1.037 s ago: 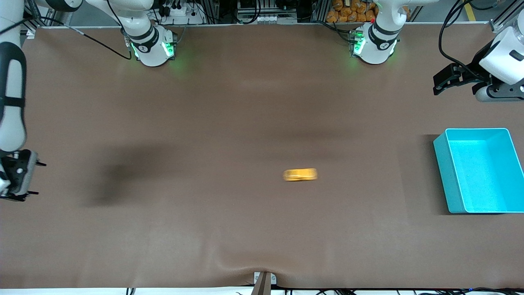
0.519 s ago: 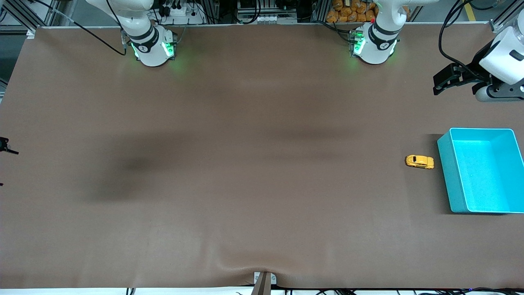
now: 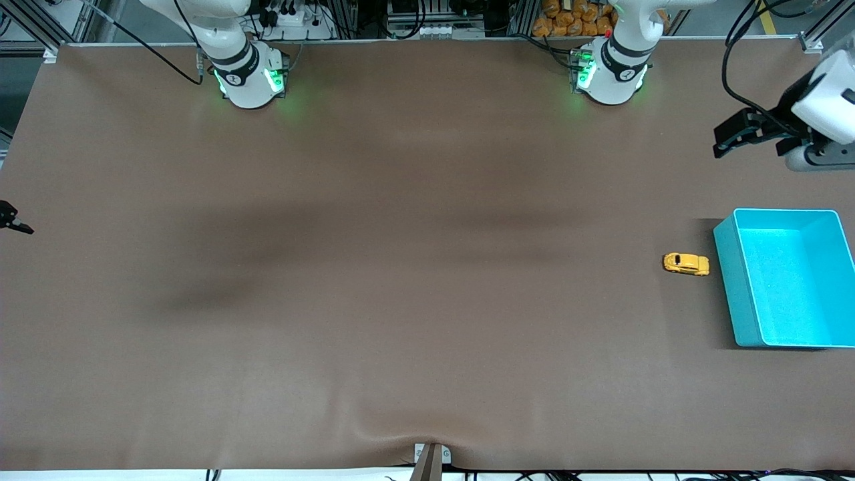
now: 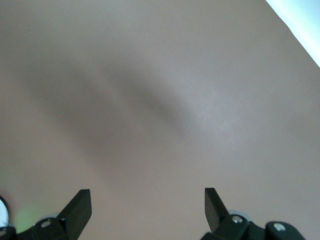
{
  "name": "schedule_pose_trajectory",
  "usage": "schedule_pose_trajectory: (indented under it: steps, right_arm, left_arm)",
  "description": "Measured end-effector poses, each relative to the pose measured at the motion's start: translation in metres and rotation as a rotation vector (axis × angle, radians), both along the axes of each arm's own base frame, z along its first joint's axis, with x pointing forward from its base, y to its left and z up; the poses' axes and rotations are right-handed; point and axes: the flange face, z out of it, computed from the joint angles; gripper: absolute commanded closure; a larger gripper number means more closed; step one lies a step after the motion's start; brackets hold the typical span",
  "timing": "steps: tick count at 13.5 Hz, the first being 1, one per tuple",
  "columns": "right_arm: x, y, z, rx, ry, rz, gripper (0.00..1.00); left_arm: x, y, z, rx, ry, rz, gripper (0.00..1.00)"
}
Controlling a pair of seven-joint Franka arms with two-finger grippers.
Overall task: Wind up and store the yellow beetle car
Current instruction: 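Move the left gripper toward the car while the right gripper retracts, then lower the left gripper over the yellow car beside the bin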
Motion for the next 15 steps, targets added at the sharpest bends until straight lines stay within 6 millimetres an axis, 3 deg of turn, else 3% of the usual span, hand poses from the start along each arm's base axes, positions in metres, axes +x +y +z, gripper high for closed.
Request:
schedule_pose_trajectory:
  steps: [5,10,12,15]
  right_arm:
    - [-0.012,0.055,0.043,-0.012,0.010,-0.283,0.00]
    - [-0.031,0.091,0.085,-0.006,-0.003,-0.528,0.00]
    - [-0.044,0.099,0.084,-0.003,0.017,-0.579,0.00]
    - [-0.066,0.109,0.066,-0.009,-0.037,-0.667,0.00]
  left_arm:
    - [0.012,0.034,-0.020,-0.001,0.038,0.062,0.00]
    - [0.045,0.106,-0.083,-0.002,0.096,0.180,0.00]
    - [0.059,0.121,-0.113,0.057,0.118,0.184,0.00]
    - [0.082,0.126,-0.159,0.105,0.116,0.209,0.00]
